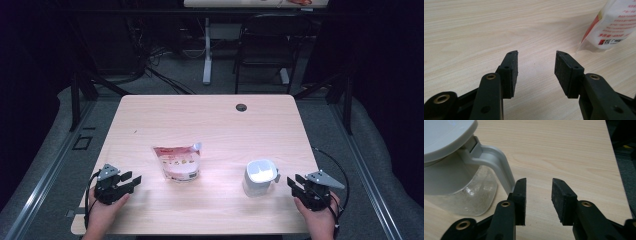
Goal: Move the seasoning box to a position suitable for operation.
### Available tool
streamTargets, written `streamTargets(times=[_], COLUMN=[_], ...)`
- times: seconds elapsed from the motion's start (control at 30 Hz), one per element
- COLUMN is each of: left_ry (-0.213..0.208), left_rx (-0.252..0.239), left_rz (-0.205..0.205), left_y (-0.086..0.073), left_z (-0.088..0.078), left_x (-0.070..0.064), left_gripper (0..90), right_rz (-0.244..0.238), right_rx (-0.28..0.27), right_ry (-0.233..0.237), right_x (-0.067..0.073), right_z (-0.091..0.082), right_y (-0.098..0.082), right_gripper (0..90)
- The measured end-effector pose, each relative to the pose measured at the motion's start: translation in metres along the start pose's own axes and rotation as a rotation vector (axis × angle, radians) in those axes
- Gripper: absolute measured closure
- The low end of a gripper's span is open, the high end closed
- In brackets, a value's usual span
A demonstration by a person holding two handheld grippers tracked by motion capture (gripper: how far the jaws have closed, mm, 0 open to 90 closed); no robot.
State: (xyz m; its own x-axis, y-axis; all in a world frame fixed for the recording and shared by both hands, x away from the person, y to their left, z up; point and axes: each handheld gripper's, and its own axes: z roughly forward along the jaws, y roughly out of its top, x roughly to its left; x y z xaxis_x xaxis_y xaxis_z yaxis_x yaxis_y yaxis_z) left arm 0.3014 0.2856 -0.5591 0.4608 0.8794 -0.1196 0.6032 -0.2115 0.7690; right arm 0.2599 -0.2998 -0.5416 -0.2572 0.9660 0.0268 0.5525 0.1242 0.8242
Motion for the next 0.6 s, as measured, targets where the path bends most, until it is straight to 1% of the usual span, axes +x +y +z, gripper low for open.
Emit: streamTargets(times=[0.03, 0.07, 0.13, 0.17, 0.2, 0.23, 0.27, 0.3, 0.33, 0.37, 0.4, 0.47, 0.5, 0.53, 0.6], left_ry=[-0.004, -0.003, 0.011, 0.015, 0.015, 0.019, 0.022, 0.032, 0.032, 0.031, 0.039, 0.041, 0.046, 0.046, 0.037], left_rx=[-0.005, -0.013, -0.014, -0.02, -0.02, -0.028, -0.04, -0.056, -0.056, -0.061, -0.06, -0.056, -0.046, -0.046, -0.049], left_rz=[-0.003, -0.008, -0.01, -0.01, -0.01, -0.008, -0.021, -0.041, -0.041, -0.049, -0.064, -0.063, -0.055, -0.059, -0.063], left_y=[0.0, 0.0, -0.001, -0.003, -0.003, -0.003, -0.004, -0.004, -0.004, -0.005, -0.006, -0.006, -0.005, -0.004, -0.003], left_z=[0.0, -0.001, -0.002, -0.005, -0.005, -0.007, -0.01, -0.012, -0.012, -0.013, -0.013, -0.013, -0.013, -0.012, -0.012], left_x=[0.0, -0.001, -0.002, -0.003, -0.003, -0.003, -0.002, -0.001, -0.001, 0.001, 0.001, 0.0, -0.001, -0.002, -0.004], left_gripper=[54.1, 54.6, 54.5, 54.4, 54.6, 54.8, 54.8, 55.6, 55.8, 56.1, 56.9, 58.7, 59.5, 59.5, 60.7], right_rz=[0.0, -0.014, -0.009, 0.001, 0.001, -0.011, -0.011, -0.025, -0.025, -0.017, -0.023, -0.026, -0.035, -0.035, -0.033], right_rx=[0.0, -0.005, -0.007, 0.003, 0.003, 0.005, 0.005, -0.004, -0.004, -0.01, -0.006, -0.005, -0.004, -0.004, -0.006], right_ry=[0.0, -0.013, -0.015, -0.002, -0.002, 0.012, 0.012, 0.01, 0.01, 0.015, 0.018, 0.017, 0.024, 0.024, 0.041], right_x=[0.0, 0.001, 0.002, 0.003, 0.003, 0.007, 0.007, 0.01, 0.01, 0.012, 0.013, 0.014, 0.015, 0.015, 0.015], right_z=[0.0, -0.002, -0.003, -0.004, -0.004, -0.004, -0.004, -0.004, -0.004, -0.005, -0.005, -0.004, -0.005, -0.005, -0.005], right_y=[0.0, -0.001, -0.001, -0.002, -0.002, -0.003, -0.003, -0.003, -0.003, -0.002, -0.002, -0.002, -0.003, -0.003, -0.003], right_gripper=[64.9, 65.3, 65.2, 63.8, 63.8, 63.8, 63.8, 62.4, 62.4, 62.2, 62.9, 63.6, 65.3, 65.3, 66.3])
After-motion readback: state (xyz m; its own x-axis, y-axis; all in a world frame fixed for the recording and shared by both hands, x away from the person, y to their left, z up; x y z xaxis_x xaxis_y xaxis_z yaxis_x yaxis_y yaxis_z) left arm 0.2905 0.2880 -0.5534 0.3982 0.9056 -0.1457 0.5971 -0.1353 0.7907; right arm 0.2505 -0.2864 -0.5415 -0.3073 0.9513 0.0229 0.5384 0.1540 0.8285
